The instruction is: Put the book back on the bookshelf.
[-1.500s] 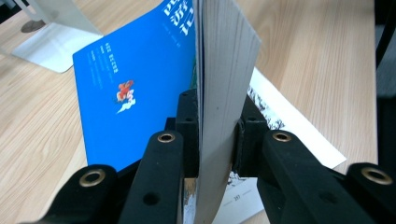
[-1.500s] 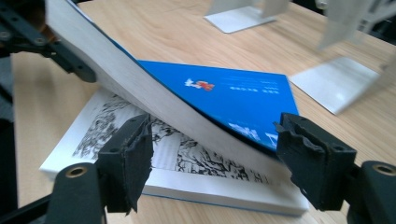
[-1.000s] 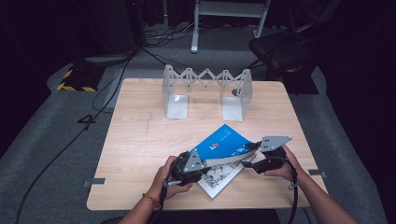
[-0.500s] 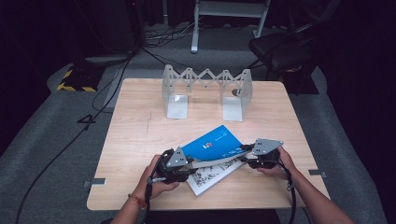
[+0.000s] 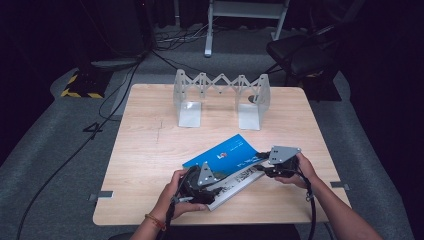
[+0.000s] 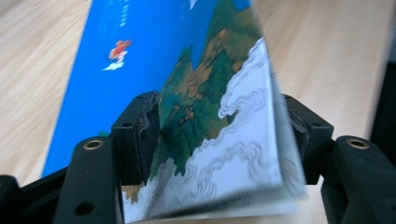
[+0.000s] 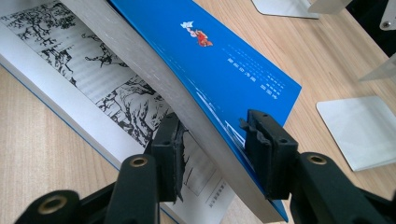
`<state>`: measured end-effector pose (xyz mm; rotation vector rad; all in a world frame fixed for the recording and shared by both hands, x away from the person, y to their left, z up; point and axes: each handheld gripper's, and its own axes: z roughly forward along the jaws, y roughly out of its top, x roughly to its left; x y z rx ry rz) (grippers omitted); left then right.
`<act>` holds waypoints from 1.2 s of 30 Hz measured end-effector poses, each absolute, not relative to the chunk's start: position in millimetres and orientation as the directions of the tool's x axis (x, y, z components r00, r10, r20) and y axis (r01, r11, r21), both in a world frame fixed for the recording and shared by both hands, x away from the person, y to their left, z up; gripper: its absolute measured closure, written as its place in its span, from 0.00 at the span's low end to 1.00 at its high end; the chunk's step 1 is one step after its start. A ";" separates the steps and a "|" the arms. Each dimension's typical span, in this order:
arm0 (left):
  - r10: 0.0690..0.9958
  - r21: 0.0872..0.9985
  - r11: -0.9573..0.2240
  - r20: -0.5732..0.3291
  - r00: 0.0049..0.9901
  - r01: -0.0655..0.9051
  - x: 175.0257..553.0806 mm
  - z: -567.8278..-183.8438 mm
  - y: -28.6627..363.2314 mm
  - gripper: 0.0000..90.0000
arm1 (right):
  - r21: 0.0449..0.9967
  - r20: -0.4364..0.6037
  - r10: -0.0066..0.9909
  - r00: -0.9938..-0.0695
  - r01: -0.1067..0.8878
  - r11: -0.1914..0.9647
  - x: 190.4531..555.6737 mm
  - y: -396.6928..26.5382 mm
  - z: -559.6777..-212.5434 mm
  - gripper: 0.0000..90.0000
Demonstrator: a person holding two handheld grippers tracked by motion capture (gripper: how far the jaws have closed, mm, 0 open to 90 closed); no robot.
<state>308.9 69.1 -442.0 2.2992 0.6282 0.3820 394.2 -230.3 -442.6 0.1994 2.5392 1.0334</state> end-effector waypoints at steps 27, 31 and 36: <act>0.573 0.721 -0.606 0.104 0.813 0.335 307.7 -438.6 94.7 0.37 | 0.764 -0.232 0.236 -0.944 -0.027 0.645 395.5 -229.7 -455.5 0.69; 0.586 0.735 -0.593 0.115 0.802 0.329 298.8 -431.0 82.9 0.33 | 0.769 -0.238 0.235 -0.942 -0.035 0.638 391.3 -227.1 -453.1 0.70; 0.655 0.692 -0.606 0.155 0.739 0.392 298.1 -431.3 68.8 0.31 | 0.752 -0.259 0.239 -0.936 -0.039 0.658 386.3 -220.7 -451.5 0.71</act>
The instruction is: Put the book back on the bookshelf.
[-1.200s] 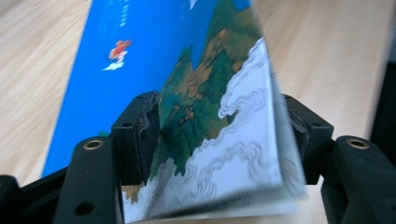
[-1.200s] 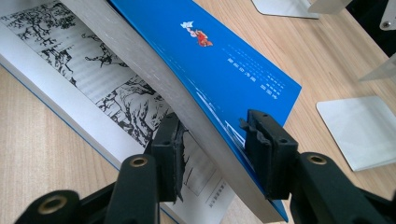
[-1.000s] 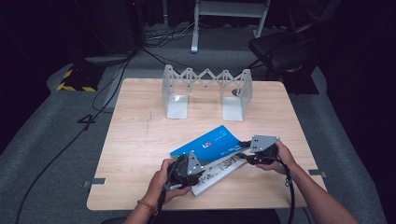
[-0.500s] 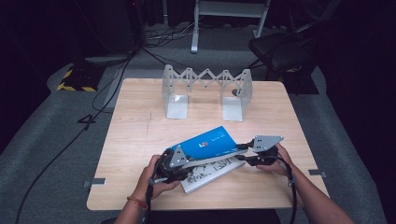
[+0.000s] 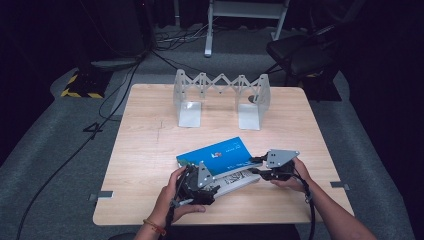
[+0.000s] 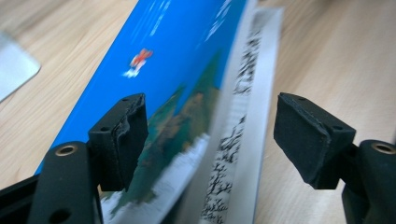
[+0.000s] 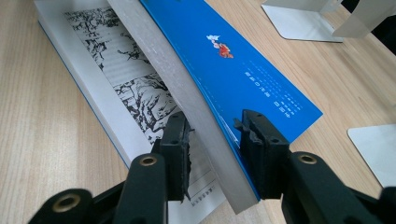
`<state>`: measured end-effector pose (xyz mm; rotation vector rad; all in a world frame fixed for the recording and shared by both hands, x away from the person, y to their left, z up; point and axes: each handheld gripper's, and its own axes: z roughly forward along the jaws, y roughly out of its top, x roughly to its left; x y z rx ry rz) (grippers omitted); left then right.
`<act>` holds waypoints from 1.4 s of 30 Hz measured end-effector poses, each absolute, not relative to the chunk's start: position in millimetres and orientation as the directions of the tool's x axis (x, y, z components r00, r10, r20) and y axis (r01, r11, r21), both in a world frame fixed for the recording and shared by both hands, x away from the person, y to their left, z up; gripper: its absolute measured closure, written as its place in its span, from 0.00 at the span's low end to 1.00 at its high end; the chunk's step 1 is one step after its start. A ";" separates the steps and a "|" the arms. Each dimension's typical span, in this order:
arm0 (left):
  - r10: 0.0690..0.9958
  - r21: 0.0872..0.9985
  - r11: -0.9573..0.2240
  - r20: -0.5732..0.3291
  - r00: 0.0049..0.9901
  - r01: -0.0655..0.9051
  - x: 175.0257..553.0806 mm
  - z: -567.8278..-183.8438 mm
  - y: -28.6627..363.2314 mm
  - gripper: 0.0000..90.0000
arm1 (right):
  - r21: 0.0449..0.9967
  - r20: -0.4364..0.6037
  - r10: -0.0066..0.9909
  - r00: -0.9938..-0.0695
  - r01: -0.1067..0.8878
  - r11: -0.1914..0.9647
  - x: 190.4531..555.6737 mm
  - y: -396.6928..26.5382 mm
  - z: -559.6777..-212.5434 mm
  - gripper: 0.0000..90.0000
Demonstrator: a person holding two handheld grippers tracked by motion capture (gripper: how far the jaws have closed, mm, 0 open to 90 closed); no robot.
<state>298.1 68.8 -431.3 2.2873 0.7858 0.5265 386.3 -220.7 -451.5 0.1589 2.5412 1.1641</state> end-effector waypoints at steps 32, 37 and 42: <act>0.597 0.639 -0.678 0.190 0.779 0.364 319.2 -448.7 88.7 0.71 | 0.795 -0.234 0.186 -0.954 -0.078 0.601 393.7 -207.8 -463.8 0.63; 0.593 0.639 -0.673 0.164 0.788 0.373 326.0 -446.8 96.0 0.68 | 0.807 -0.233 0.190 -0.954 -0.081 0.585 394.9 -208.8 -463.5 0.71; 0.615 0.657 -0.644 0.138 0.777 0.393 328.9 -446.8 96.7 0.56 | 0.792 -0.239 0.208 -0.948 -0.067 0.607 389.4 -205.2 -458.0 0.72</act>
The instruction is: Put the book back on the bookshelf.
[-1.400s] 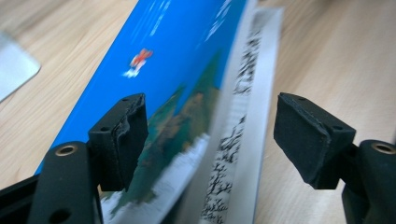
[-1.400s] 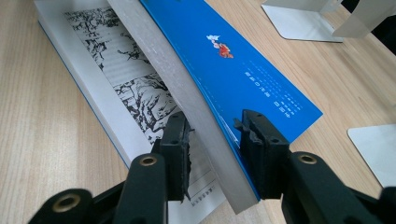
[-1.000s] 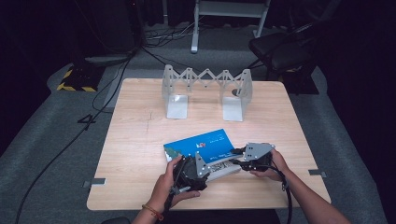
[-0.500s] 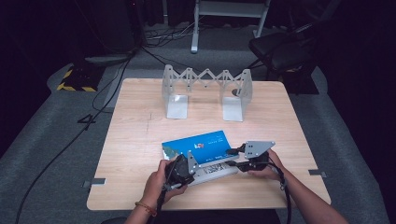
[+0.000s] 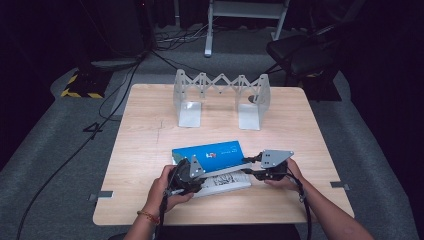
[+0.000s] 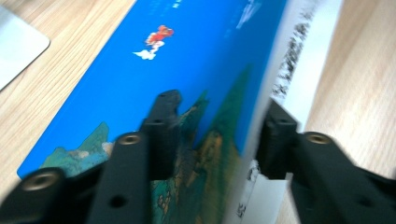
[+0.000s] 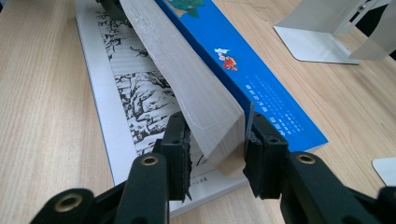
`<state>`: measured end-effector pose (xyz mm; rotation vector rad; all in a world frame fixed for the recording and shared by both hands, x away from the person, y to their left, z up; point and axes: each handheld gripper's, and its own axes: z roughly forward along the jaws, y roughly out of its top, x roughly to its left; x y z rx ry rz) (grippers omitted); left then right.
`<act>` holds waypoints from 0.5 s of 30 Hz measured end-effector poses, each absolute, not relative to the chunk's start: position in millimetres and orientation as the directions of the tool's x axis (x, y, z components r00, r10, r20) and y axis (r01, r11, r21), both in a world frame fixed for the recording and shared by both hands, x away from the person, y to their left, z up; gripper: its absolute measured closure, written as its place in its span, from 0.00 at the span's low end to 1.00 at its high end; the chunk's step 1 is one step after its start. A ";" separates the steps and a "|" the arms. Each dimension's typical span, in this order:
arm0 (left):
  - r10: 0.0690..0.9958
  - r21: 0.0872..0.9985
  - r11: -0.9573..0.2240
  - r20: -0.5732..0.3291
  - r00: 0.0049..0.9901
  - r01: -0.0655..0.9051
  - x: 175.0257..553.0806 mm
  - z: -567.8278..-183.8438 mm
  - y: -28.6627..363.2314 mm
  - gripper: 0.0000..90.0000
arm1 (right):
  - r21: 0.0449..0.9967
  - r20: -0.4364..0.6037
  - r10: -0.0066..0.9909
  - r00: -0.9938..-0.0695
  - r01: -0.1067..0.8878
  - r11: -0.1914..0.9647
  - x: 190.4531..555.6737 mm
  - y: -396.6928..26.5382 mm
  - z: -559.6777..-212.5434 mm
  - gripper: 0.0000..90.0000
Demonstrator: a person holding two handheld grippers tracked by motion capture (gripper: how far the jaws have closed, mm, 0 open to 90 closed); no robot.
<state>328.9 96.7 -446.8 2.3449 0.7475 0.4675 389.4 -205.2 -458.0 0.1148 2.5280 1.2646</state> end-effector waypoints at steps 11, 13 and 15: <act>0.645 0.655 -0.667 0.271 0.715 0.354 311.0 -448.9 37.8 0.42 | 0.768 -0.270 0.263 -0.926 -0.042 0.640 360.5 -204.5 -439.4 0.74; 0.639 0.653 -0.675 0.283 0.716 0.344 309.0 -451.3 30.0 0.42 | 0.759 -0.276 0.268 -0.923 -0.038 0.650 358.0 -202.3 -437.8 0.74; 0.647 0.651 -0.674 0.293 0.704 0.348 308.9 -453.5 25.9 0.43 | 0.752 -0.282 0.277 -0.919 -0.032 0.658 355.9 -199.8 -436.7 0.74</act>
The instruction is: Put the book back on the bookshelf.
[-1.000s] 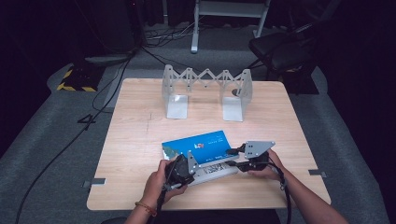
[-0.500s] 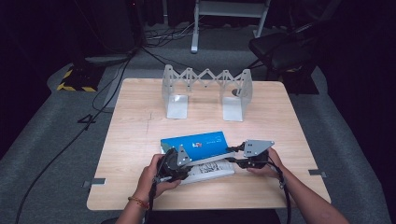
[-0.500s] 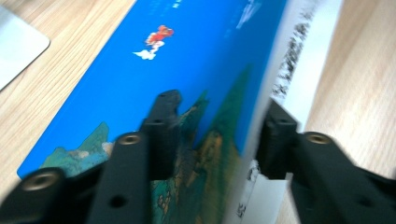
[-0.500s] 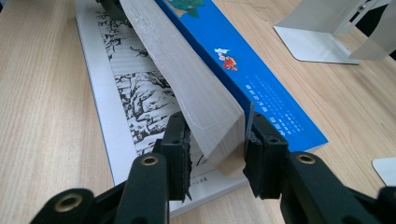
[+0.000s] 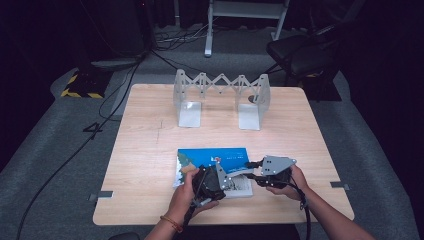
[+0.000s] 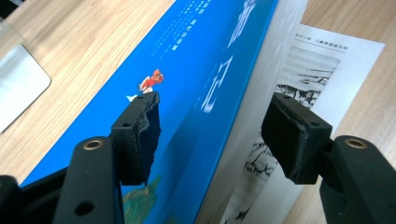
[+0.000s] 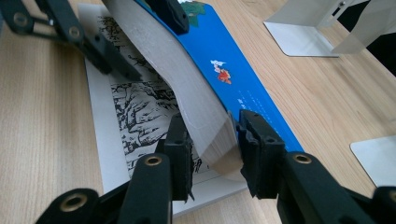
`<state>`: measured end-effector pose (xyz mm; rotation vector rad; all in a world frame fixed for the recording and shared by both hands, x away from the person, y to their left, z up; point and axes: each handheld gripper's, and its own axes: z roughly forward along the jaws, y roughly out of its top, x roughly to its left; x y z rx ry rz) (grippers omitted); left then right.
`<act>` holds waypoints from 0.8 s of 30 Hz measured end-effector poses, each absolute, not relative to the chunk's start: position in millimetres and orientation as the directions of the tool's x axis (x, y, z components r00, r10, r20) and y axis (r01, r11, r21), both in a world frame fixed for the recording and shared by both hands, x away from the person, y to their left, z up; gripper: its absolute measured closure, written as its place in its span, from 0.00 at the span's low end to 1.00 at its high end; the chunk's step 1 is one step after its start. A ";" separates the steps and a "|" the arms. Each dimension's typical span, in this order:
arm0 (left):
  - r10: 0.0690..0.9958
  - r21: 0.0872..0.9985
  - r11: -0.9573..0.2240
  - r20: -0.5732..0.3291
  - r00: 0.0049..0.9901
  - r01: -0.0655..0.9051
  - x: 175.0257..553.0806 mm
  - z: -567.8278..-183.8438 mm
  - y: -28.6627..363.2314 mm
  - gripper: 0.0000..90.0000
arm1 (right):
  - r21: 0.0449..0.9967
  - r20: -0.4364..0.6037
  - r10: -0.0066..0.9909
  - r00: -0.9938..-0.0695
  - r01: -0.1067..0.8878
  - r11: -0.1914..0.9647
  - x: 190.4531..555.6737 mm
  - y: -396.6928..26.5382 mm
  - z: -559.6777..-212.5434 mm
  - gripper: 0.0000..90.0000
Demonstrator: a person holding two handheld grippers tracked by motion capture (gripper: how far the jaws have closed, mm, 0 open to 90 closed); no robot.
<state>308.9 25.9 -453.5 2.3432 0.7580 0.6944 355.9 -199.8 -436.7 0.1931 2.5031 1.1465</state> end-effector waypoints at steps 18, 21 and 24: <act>0.620 0.726 -0.620 0.223 0.752 0.296 311.7 -457.6 34.0 0.79 | 0.809 -0.190 0.284 -0.940 0.014 0.588 359.8 -198.8 -433.9 0.55; 0.634 0.753 -0.586 0.197 0.748 0.299 313.5 -454.6 40.6 0.82 | 0.821 -0.159 0.320 -0.934 0.055 0.568 368.3 -211.5 -433.3 0.46; 0.629 0.756 -0.584 0.190 0.754 0.297 313.3 -452.7 44.3 0.83 | 0.829 -0.144 0.344 -0.928 0.076 0.554 375.2 -222.7 -435.8 0.45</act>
